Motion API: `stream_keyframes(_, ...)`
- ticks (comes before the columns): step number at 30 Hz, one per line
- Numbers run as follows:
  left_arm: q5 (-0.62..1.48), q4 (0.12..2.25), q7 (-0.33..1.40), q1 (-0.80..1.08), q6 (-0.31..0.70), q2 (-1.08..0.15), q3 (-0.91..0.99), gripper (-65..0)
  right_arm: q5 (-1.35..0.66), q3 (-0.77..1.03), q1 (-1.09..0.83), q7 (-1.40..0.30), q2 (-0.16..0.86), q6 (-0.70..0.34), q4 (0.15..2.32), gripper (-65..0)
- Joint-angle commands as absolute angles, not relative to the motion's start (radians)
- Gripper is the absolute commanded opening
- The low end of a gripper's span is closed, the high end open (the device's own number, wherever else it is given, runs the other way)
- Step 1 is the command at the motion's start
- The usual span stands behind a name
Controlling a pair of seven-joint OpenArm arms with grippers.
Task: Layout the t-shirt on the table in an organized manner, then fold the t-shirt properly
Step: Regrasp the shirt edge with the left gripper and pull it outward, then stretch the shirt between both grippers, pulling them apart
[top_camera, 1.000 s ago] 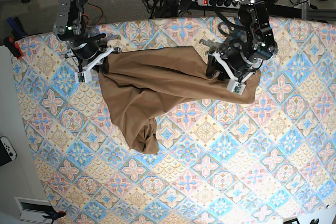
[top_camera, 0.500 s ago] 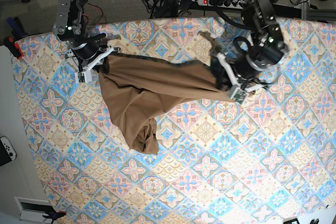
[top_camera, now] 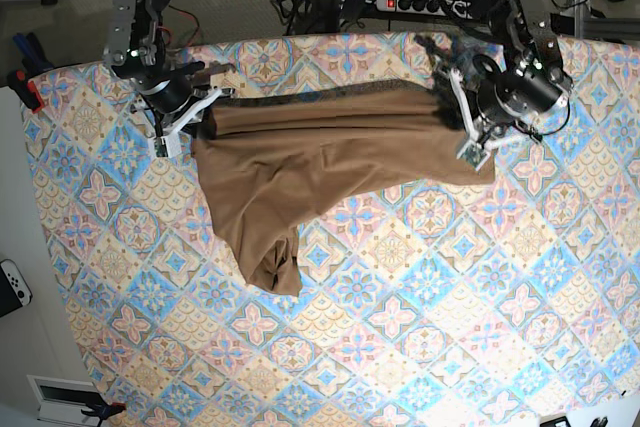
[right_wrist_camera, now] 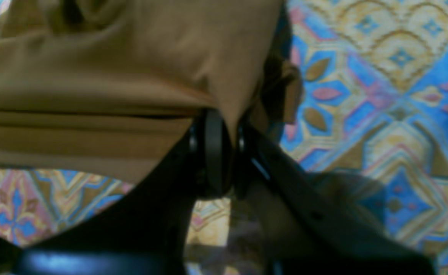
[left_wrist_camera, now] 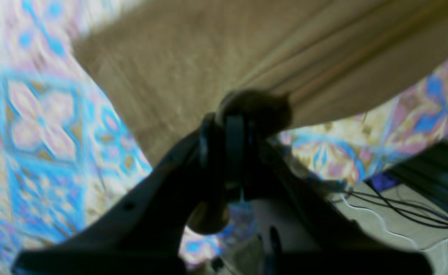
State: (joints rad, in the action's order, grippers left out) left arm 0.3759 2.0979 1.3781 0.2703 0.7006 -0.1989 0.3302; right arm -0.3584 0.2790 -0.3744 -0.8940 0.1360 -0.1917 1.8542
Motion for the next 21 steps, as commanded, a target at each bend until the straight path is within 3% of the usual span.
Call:
stream_keyframes(1, 0.354, 2.114, 1.368, 0.294, 0.698, -0.229, 0.337, -65.0, -0.344, 0.288, -0.371, -0.874, 0.151, -0.179, 1.871, -65.0)
stream_keyframes(11, 0.349, 2.026, 1.112, 0.501, 0.698, -0.361, 0.335, -65.0, -0.344, 0.286, -0.377, -0.883, 0.151, -0.179, 1.87, -65.0)
stream_keyframes(16, 0.349, 1.959, 1.089, 0.487, 0.698, -0.361, 0.337, -65.0, -0.344, 0.286, -0.371, -1.029, 0.151, -0.179, 1.84, -65.0)
stream_keyframes(19, 0.349, 1.956, 1.089, 0.483, 0.698, -0.361, 0.338, -65.0, -0.343, 0.286, -0.371, -1.041, 0.151, -0.179, 1.84, -57.6)
stream_keyframes(21, 0.349, 1.956, 1.089, 0.483, 0.698, -0.361, 0.372, -65.0, -0.343, 0.286, -0.371, -1.041, 0.151, -0.179, 1.837, -58.6)
